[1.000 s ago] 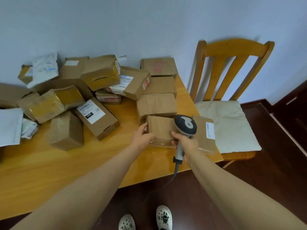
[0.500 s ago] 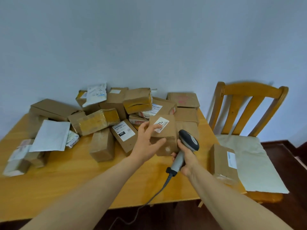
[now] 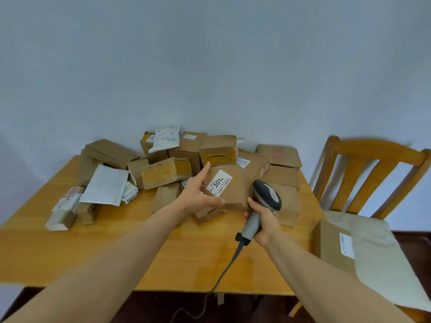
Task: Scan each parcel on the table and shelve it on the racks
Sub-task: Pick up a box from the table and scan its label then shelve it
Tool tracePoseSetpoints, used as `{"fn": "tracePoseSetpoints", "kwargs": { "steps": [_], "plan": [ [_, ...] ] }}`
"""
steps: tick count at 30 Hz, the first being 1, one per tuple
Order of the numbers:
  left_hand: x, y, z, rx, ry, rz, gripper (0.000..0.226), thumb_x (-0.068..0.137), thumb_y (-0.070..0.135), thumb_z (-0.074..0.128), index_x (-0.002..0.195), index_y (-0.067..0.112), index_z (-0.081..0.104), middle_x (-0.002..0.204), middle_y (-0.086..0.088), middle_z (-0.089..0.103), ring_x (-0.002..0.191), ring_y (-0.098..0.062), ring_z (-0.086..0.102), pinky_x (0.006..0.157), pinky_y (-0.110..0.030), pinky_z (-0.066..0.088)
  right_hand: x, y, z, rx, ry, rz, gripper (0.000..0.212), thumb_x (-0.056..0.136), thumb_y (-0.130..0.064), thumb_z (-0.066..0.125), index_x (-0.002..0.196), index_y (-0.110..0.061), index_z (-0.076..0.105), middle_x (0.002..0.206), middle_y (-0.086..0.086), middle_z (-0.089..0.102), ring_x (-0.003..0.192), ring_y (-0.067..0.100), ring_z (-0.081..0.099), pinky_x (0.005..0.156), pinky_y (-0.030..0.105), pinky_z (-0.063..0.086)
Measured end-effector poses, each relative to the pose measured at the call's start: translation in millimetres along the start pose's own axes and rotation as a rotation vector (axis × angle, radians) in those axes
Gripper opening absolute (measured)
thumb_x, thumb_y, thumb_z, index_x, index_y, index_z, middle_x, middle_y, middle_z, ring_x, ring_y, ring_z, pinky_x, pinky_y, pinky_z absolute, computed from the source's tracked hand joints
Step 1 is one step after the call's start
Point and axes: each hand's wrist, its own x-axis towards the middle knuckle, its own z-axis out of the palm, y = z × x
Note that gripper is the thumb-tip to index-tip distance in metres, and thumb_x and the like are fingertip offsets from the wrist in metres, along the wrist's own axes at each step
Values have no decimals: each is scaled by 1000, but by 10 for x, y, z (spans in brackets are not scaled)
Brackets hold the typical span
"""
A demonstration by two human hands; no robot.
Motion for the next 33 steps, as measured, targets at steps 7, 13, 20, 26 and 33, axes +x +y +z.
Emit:
{"fn": "tracePoseSetpoints", "kwargs": {
  "steps": [7, 13, 20, 26, 33],
  "plan": [
    [8, -29, -165, 82, 55, 37, 92, 64, 20, 89, 135, 34, 33, 135, -4, 36, 116, -19, 45, 78, -18, 46, -19, 71, 126, 7, -24, 26, 18, 80, -16, 75, 92, -10, 63, 75, 6, 61, 60, 17, 54, 56, 29, 45],
    [-40, 129, -188, -324, 119, -145, 8, 99, 20, 47, 98, 15, 52, 93, -5, 57, 86, -16, 56, 80, -36, 50, 13, 72, 151, -1, -18, -25, 31, 80, -13, 75, 106, -7, 60, 79, 6, 59, 66, 17, 53, 59, 31, 47],
    [-30, -21, -179, -429, 127, -363, 41, 88, 19, 60, 127, 9, 54, 93, -10, 64, 85, -29, 62, 67, -34, 50, 2, 118, 176, 23, -101, -41, 59, 67, -27, 83, 120, -11, 63, 112, 12, 67, 103, 31, 62, 84, 48, 55],
    [-165, -149, -169, -510, -122, -464, 36, 81, 31, 64, 113, 14, 62, 99, -12, 69, 91, -31, 64, 77, -36, 51, -47, 153, 222, -1, -187, -59, 68, 59, -34, 84, 121, -14, 65, 112, 12, 69, 110, 34, 62, 85, 50, 54],
    [-120, -261, -318, -145, -232, -163, 118, 62, 7, 87, 150, 38, 15, 134, -1, 50, 121, -24, 52, 100, -44, 45, -11, 108, 186, -78, -183, -17, 68, 62, -35, 82, 121, -8, 63, 104, 18, 69, 98, 35, 65, 88, 51, 54]
  ]
}}
